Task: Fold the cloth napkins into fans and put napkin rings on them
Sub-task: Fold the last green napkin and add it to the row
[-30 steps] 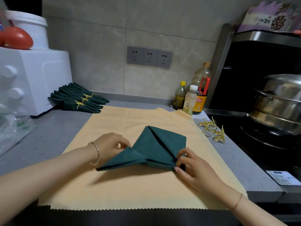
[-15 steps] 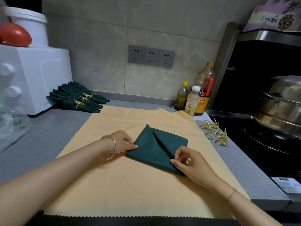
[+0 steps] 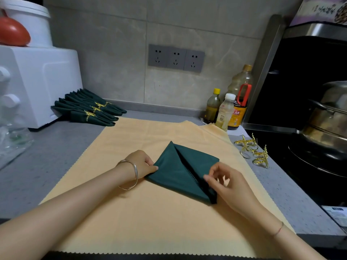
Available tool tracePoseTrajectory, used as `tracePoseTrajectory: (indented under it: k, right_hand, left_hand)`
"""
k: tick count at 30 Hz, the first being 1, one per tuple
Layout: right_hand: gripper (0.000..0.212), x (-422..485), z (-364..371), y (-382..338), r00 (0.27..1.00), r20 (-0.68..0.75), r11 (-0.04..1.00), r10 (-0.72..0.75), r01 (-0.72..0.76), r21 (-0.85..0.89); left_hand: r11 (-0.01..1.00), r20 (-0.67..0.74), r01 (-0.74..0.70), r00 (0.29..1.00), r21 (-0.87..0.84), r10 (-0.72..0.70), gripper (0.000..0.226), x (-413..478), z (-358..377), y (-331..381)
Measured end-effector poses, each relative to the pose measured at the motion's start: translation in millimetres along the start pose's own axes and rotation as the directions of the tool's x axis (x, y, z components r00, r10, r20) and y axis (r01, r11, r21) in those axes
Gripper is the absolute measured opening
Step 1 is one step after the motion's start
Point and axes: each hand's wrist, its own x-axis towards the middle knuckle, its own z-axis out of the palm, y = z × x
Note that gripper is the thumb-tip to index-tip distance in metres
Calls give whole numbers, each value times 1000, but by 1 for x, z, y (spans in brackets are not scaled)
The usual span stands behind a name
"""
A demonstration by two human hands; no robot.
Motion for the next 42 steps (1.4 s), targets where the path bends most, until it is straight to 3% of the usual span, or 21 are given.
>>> tracePoseTrajectory:
  k: [3, 5, 10, 16, 18, 21, 25, 31, 34, 42]
  right_hand:
    - [7, 30, -5, 17, 998, -59, 983, -13, 2, -182]
    - [23, 53, -7, 36, 998, -8, 968, 68, -67, -244]
    - [24, 69, -7, 53, 983, 5, 961, 185, -180, -210]
    - [21, 46, -6, 36, 977, 92, 980, 190, -184, -71]
    - [24, 45, -4, 31, 976, 91, 977, 198, -189, -99]
    - [29, 57, 3, 28, 969, 59, 958, 239, -225, -179]
    - [30, 72, 20, 31, 966, -7, 962, 259, -259, -90]
    - [22, 72, 37, 34, 958, -203, 979, 203, -191, 77]
    - [18, 70, 38, 36, 944, -257, 978, 207, -196, 66]
    - [15, 72, 34, 33, 967, -210, 983, 142, -163, -87]
  left_hand:
    - [998, -22, 18, 1000, 56, -17, 27, -2, 3, 4]
    - [996, -52, 24, 998, 86, -20, 26, -2, 6, 8]
    - [983, -137, 24, 991, 183, 1, 7, 8, 7, 20]
    - [979, -112, -66, 990, 193, 89, 18, 31, 10, 24]
    - [970, -116, -105, 984, 220, 133, 30, 27, 15, 21]
    - [959, -79, -123, 986, 255, 147, 61, 4, 24, 20]
    - [955, 79, -124, 991, 269, 107, 64, -32, 36, 28]
    - [954, 83, -84, 995, 287, 63, 77, -50, 47, 38]
    - [928, 96, -76, 994, 364, 44, 75, -47, 55, 40]
    - [861, 82, -86, 995, 501, 52, 57, -49, 61, 41]
